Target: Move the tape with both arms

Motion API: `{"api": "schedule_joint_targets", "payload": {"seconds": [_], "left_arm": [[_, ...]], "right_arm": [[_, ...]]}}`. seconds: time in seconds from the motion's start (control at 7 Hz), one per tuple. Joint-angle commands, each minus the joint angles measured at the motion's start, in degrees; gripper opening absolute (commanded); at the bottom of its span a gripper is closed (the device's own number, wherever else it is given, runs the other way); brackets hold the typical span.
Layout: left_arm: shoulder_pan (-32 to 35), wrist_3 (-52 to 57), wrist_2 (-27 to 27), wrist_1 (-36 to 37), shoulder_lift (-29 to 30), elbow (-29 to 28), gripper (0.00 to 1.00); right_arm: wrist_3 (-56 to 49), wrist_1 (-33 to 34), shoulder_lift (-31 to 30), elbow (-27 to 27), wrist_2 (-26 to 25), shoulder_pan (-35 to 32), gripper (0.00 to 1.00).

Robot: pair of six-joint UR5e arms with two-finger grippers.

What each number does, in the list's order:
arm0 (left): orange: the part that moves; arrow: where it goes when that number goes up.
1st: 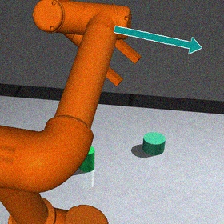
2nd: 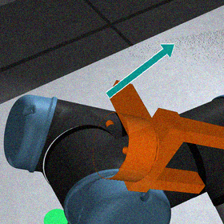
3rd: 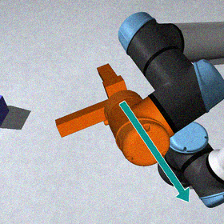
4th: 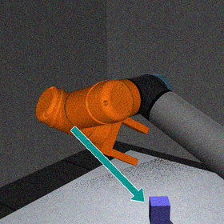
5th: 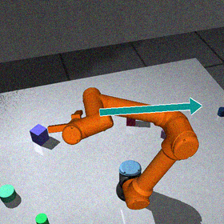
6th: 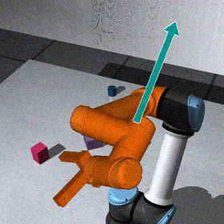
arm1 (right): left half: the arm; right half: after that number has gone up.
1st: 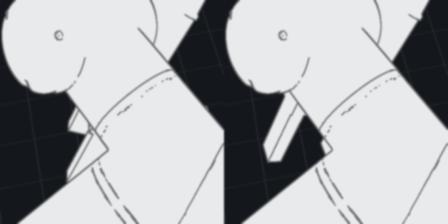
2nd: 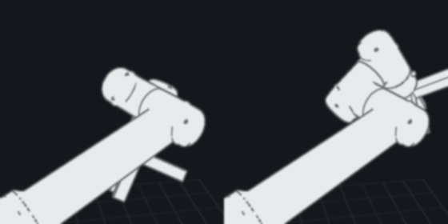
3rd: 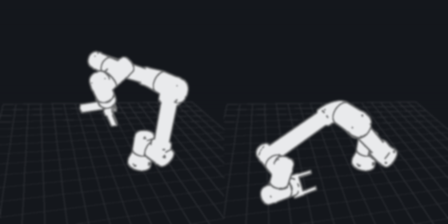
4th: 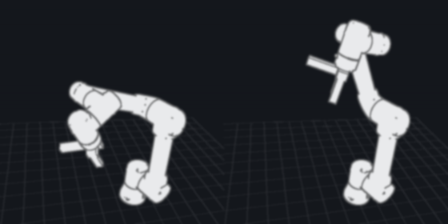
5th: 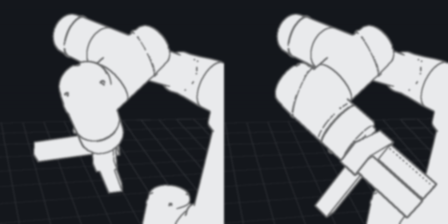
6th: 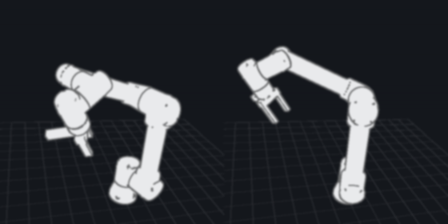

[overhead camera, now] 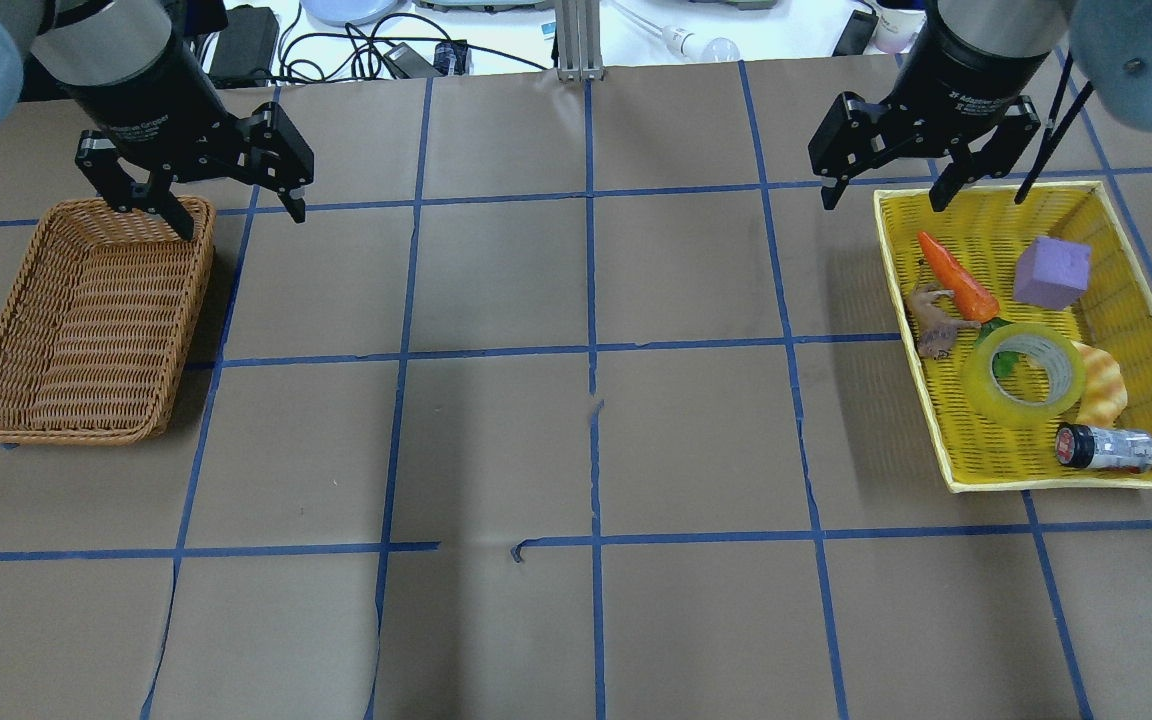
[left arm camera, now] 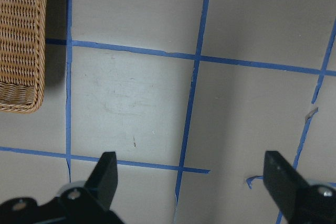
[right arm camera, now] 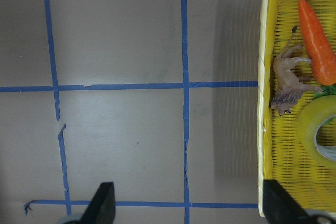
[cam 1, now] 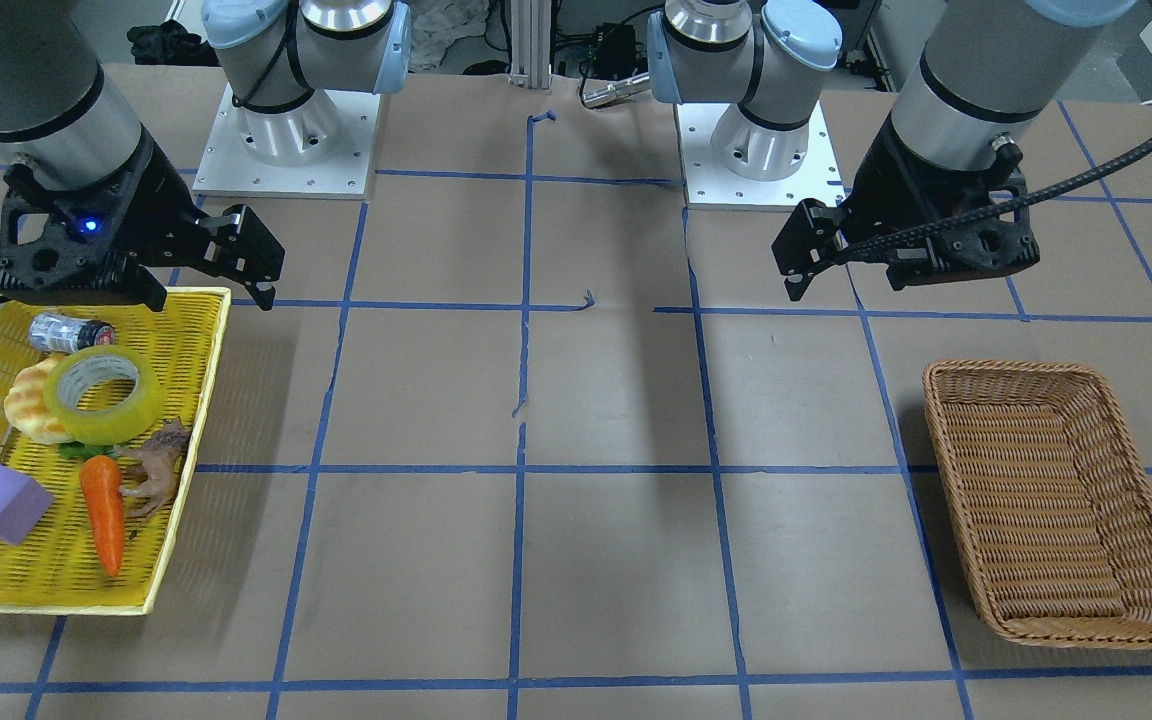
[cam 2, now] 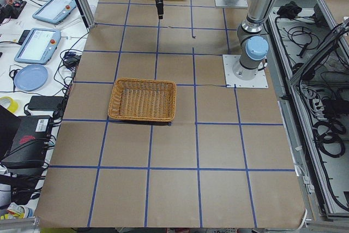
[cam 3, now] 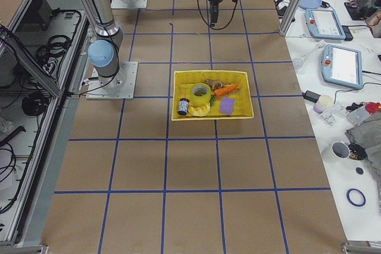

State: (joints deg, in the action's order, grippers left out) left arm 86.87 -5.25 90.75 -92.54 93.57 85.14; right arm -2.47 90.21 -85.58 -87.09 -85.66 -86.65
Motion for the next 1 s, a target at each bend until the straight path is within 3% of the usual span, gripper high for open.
{"api": "schedule_joint_targets", "payload": {"seconds": [0.0,0.86], "left_arm": [[-0.1,-0.1,0.1,0.1,0.1,-0.5,1.00],[0.0,-0.1,-0.7,1.8,0.1,-0.1,1.00]], "right_arm": [[0.0,-0.1,-0.1,-0.1,-0.2,-0.1,1.00],[8.1,0.8,-0.8,-0.6,-3.2,-2.5,1.00]]}}
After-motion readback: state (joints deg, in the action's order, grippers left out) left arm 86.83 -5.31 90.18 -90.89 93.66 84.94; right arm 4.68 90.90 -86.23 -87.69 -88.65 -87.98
